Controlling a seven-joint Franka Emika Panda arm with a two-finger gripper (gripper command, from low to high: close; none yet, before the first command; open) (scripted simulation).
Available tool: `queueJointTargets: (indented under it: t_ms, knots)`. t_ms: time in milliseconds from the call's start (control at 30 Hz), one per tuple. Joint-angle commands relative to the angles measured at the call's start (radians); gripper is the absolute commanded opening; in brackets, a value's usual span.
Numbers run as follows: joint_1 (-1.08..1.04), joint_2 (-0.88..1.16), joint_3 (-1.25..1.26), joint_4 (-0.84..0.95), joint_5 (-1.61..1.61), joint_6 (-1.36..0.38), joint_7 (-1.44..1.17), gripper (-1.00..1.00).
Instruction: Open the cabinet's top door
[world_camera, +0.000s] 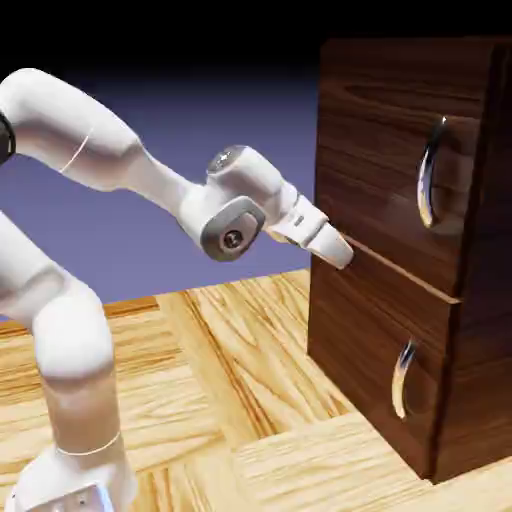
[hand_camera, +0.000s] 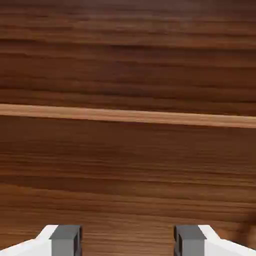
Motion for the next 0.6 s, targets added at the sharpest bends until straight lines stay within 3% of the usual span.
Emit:
queueJointTargets:
  t_ms: [0, 567]
  knots:
    - [0.017, -0.013, -0.021, 0.008, -0.044, -0.002, 0.025, 0.0]
    - [0.314, -0.232, -0.379, 0.15, -0.783, -0.04, 0.449, 0.0]
